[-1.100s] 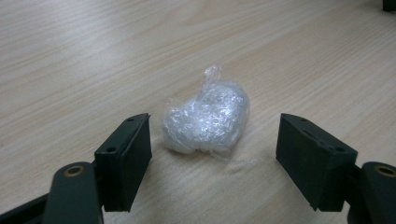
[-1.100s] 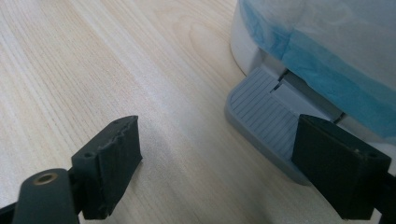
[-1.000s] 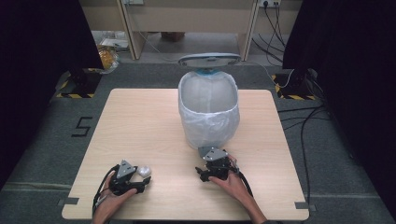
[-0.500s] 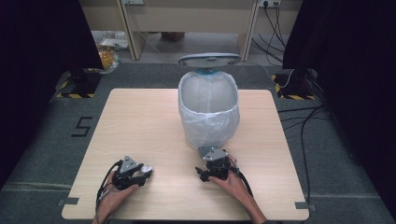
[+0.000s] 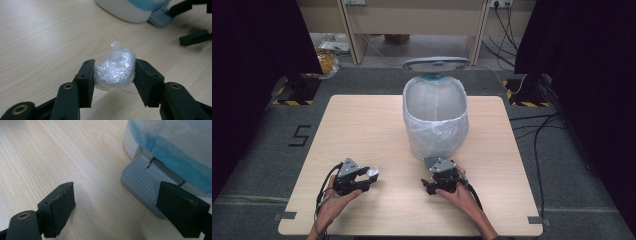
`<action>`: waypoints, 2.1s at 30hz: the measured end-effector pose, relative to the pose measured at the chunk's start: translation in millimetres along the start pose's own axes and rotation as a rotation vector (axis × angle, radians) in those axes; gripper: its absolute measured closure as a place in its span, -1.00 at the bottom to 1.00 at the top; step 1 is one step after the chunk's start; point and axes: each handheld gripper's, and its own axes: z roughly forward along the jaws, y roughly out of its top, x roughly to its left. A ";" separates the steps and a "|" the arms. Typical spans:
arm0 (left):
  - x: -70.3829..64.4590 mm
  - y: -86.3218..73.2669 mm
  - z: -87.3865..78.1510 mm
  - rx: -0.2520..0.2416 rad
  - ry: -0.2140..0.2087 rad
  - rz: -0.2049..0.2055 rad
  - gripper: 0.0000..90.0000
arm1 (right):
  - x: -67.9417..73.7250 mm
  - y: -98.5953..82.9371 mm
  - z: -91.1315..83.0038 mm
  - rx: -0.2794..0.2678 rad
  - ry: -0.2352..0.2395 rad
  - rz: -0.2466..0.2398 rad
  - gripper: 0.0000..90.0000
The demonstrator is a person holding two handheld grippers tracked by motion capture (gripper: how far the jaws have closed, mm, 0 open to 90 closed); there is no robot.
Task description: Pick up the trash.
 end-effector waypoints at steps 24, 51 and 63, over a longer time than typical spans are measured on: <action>8.1 66.8 1.6 -0.099 -0.070 0.004 0.15 | -0.7 0.9 -0.1 0.010 0.005 -0.007 -0.68; 7.3 147.5 -19.6 -0.166 -0.068 0.102 0.15 | -1.4 1.1 -0.4 0.010 0.007 -0.015 -0.68; 10.3 174.9 -27.2 -0.188 -0.090 0.091 0.15 | -1.7 1.0 -0.6 0.010 0.008 -0.018 -0.68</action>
